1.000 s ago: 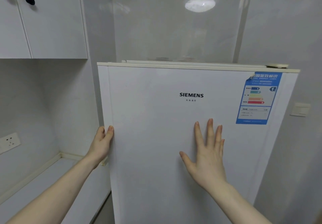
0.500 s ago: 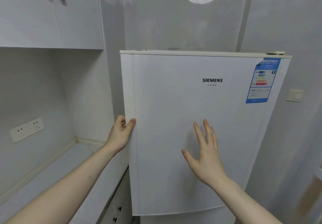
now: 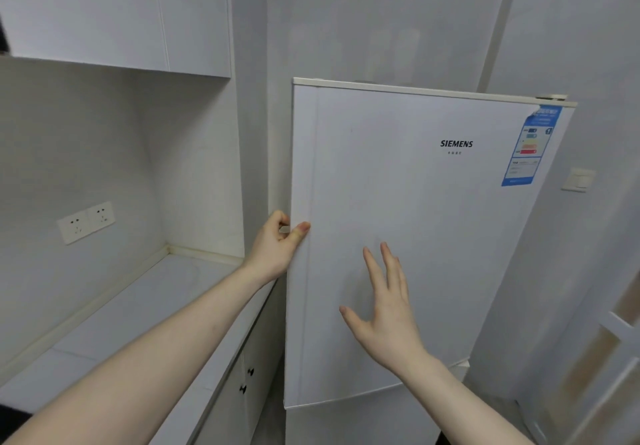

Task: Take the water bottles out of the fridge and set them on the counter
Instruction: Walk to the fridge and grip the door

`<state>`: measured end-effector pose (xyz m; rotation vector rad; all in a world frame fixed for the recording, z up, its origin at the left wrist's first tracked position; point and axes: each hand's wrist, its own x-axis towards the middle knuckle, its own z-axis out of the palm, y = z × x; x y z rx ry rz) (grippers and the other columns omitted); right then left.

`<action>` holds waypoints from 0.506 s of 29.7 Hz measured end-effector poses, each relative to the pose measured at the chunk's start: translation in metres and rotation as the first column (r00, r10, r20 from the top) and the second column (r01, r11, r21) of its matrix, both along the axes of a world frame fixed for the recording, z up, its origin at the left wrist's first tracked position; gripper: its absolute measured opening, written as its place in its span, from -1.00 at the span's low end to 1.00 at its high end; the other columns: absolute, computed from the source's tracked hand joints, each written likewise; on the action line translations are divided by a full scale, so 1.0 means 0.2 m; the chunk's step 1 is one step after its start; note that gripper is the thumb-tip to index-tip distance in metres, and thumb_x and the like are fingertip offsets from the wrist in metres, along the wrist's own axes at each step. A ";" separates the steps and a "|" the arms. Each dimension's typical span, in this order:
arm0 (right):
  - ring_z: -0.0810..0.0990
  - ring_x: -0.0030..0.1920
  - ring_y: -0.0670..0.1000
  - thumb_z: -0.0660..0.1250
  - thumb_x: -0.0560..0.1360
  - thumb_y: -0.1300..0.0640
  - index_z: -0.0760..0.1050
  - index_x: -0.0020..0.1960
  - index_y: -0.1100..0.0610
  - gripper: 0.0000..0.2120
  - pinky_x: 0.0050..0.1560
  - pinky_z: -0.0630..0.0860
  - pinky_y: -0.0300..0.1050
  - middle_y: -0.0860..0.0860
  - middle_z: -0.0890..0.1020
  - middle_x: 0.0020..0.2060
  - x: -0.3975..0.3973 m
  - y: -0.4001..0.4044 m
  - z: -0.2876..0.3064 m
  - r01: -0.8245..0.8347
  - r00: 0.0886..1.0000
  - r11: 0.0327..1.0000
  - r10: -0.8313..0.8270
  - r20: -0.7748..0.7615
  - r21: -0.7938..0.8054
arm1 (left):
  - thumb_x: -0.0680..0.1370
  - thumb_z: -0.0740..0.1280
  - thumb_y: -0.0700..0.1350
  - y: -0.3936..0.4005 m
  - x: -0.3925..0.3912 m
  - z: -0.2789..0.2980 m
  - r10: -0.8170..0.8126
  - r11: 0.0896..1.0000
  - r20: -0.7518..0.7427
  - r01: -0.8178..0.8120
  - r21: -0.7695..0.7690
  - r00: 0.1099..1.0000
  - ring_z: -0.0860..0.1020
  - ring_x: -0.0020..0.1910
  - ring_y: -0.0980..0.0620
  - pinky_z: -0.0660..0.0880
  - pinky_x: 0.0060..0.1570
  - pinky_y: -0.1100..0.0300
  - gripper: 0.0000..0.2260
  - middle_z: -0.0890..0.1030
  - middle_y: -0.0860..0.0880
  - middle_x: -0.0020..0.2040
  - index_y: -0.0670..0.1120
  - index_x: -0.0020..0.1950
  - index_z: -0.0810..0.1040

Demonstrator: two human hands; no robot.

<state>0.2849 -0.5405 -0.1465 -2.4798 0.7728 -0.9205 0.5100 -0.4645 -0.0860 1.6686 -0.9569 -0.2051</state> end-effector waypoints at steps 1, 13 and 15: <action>-0.33 0.65 -0.07 0.47 0.54 -0.07 -0.16 0.67 -0.21 -0.03 0.57 -0.06 -0.06 -0.31 -0.34 0.60 -0.02 0.04 0.00 0.003 1.000 1.000 -0.003 0.002 0.008 | 0.59 0.36 0.21 0.03 -0.02 0.00 -0.001 1.000 0.005 0.001 0.017 1.000 0.48 -0.32 -0.01 0.40 -0.28 0.11 -0.61 0.56 -0.12 -0.27 -0.10 -0.02 0.37; -0.16 0.67 -0.04 0.54 0.45 -0.17 -0.23 0.65 -0.28 0.11 0.61 0.17 0.10 -0.29 -0.29 0.62 -0.15 0.37 -0.07 0.072 0.996 0.995 -0.075 0.048 0.069 | 0.58 0.43 0.09 0.27 -0.28 0.01 -0.158 0.987 -0.042 0.159 0.011 0.986 0.62 -0.21 0.06 0.41 -0.35 0.42 -0.71 0.69 -0.09 -0.08 -0.09 -0.01 0.46; -0.17 0.67 -0.06 0.54 0.44 -0.18 -0.25 0.65 -0.26 0.12 0.60 0.16 0.04 -0.28 -0.30 0.62 -0.15 0.42 -0.08 0.077 0.995 0.993 -0.082 0.065 0.084 | 0.57 0.44 0.10 0.31 -0.31 0.01 -0.189 0.982 -0.041 0.190 0.021 0.981 0.62 -0.20 0.14 0.42 -0.31 0.42 -0.75 0.69 -0.05 0.02 -0.04 -0.01 0.48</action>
